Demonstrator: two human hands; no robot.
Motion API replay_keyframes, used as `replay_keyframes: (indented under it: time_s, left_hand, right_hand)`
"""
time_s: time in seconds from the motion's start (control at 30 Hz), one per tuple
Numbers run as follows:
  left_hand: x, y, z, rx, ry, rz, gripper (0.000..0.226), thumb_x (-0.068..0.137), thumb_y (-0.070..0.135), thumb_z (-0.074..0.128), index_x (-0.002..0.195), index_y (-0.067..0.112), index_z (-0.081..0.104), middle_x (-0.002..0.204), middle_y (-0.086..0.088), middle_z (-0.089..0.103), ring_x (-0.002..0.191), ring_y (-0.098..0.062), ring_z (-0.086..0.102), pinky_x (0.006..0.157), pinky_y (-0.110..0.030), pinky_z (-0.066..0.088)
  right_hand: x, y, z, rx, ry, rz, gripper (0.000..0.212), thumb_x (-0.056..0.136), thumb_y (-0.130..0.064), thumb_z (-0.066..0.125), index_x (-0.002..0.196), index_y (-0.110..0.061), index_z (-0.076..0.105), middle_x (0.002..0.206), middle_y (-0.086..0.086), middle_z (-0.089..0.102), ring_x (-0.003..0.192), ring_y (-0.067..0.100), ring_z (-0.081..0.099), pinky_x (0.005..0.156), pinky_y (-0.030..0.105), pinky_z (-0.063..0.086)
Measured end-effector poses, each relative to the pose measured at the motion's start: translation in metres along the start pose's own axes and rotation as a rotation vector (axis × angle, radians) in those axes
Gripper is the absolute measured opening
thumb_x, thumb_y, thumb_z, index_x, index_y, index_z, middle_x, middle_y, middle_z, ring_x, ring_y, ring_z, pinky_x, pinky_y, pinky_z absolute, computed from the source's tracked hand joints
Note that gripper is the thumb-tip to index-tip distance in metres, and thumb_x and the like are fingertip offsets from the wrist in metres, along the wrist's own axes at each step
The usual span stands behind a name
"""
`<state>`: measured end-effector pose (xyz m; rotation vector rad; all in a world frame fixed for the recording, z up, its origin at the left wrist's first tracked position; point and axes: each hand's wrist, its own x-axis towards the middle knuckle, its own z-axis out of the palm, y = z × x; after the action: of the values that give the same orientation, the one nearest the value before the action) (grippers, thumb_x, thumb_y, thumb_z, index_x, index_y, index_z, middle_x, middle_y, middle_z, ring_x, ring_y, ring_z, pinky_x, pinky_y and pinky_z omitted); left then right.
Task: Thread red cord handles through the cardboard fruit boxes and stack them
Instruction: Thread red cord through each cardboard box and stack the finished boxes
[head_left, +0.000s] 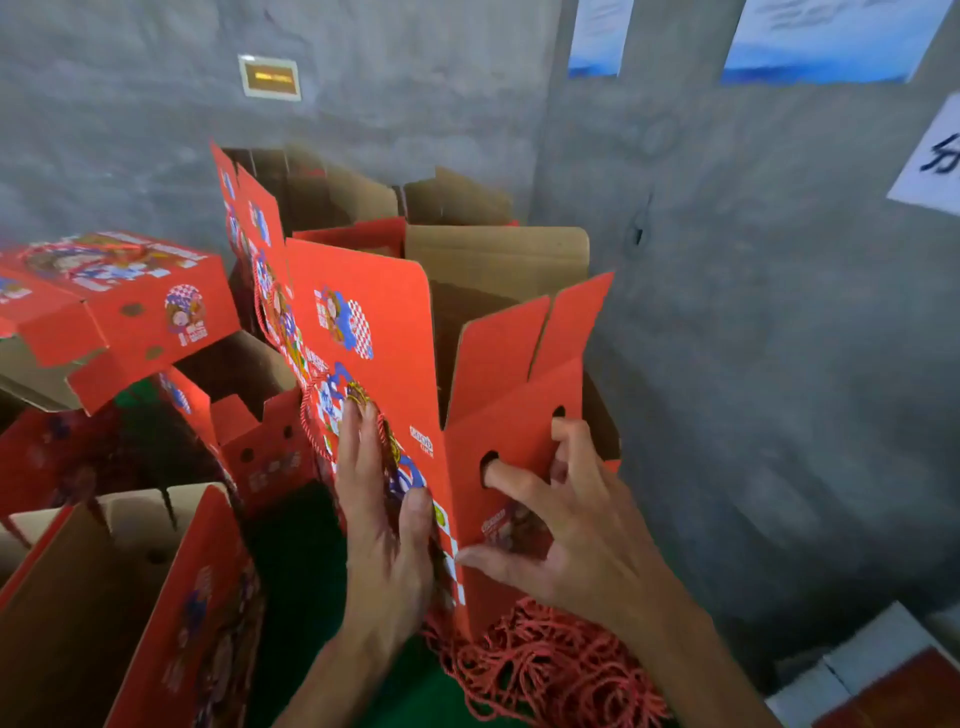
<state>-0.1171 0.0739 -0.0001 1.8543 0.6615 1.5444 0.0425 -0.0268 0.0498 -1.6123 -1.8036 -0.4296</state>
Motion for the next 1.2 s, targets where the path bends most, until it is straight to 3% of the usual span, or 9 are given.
replay_keyframes:
  time_s: [0.07,0.17,0.33,0.53,0.77,0.9,1.0,1.1,1.2]
  left_hand:
    - [0.014,0.009,0.006,-0.036,0.001,0.034,0.067,0.105,0.057,0.03,0.162,0.028,0.011,0.17,-0.003,0.007,0.157,-0.026,0.007,0.121,-0.064,0.017]
    - [0.031,0.021,0.014,-0.145,0.0,0.03,0.067,0.104,0.058,0.031,0.161,0.031,0.01,0.169,0.0,0.011,0.156,-0.028,0.013,0.12,-0.064,0.02]
    - [0.067,0.034,0.032,-0.219,-0.053,0.034,0.064,0.104,0.057,0.027,0.161,0.035,0.009,0.168,0.0,0.017,0.154,-0.027,0.019,0.12,-0.062,0.023]
    - [0.105,0.029,0.054,-0.15,-0.047,0.077,0.062,0.105,0.048,0.025,0.162,0.027,0.011,0.169,0.008,0.01,0.156,-0.016,0.01,0.123,-0.057,0.017]
    - [0.12,0.023,0.077,-0.17,-0.181,0.116,0.072,0.103,0.062,0.027,0.162,0.028,0.005,0.169,0.012,0.004,0.157,-0.014,0.003,0.124,-0.057,0.014]
    - [0.126,0.016,0.095,-0.18,-0.264,0.066,0.087,0.095,0.069,0.042,0.162,0.029,0.001,0.169,0.014,0.0,0.156,-0.009,0.001,0.125,-0.055,0.014]
    - [0.128,0.007,0.111,-0.173,-0.28,0.018,0.096,0.091,0.059,0.059,0.162,0.03,0.0,0.167,0.021,-0.001,0.154,-0.001,0.0,0.126,-0.05,0.013]
    - [0.133,-0.005,0.124,-0.177,-0.289,-0.063,0.096,0.093,0.054,0.063,0.162,0.03,0.001,0.167,0.021,0.003,0.153,0.003,0.003,0.127,-0.047,0.015]
    - [0.142,-0.014,0.131,-0.192,-0.28,-0.1,0.088,0.096,0.048,0.065,0.161,0.033,0.007,0.166,0.022,0.014,0.151,0.005,0.012,0.126,-0.039,0.02]
  right_hand:
    - [0.01,0.002,-0.009,-0.04,0.049,-0.014,0.065,0.082,-0.084,0.058,0.132,-0.044,0.048,0.123,0.013,0.043,0.088,0.011,0.043,0.073,0.02,0.038]
    - [0.021,0.003,-0.021,-0.092,0.094,-0.016,0.066,0.082,-0.086,0.055,0.135,-0.05,0.041,0.125,0.014,0.044,0.091,0.025,0.055,0.07,0.031,0.051]
    - [0.035,0.011,-0.031,-0.168,0.168,0.031,0.065,0.082,-0.086,0.056,0.134,-0.049,0.044,0.125,0.008,0.04,0.087,0.02,0.053,0.067,0.031,0.054]
    - [0.063,0.033,-0.028,-0.174,0.177,0.112,0.063,0.082,-0.083,0.059,0.131,-0.045,0.051,0.122,0.01,0.044,0.087,0.023,0.06,0.068,0.035,0.059]
    - [0.068,0.061,-0.027,-0.188,0.225,0.159,0.064,0.082,-0.089,0.05,0.131,-0.048,0.05,0.125,0.007,0.039,0.087,0.023,0.064,0.07,0.033,0.058]
    - [0.067,0.084,-0.025,-0.169,0.184,0.206,0.061,0.085,-0.086,0.049,0.132,-0.047,0.048,0.127,0.006,0.039,0.089,0.023,0.065,0.068,0.035,0.059]
    - [0.067,0.104,-0.017,-0.178,0.118,0.241,0.057,0.085,-0.074,0.058,0.134,-0.047,0.047,0.13,0.006,0.037,0.092,0.023,0.065,0.067,0.035,0.059]
    - [0.071,0.125,-0.002,-0.188,0.018,0.268,0.055,0.088,-0.071,0.054,0.137,-0.048,0.043,0.135,0.006,0.033,0.104,0.025,0.06,0.068,0.033,0.056]
    - [0.079,0.143,0.019,-0.164,-0.052,0.298,0.053,0.093,-0.066,0.055,0.141,-0.049,0.038,0.142,0.007,0.029,0.117,0.029,0.056,0.079,0.04,0.059]
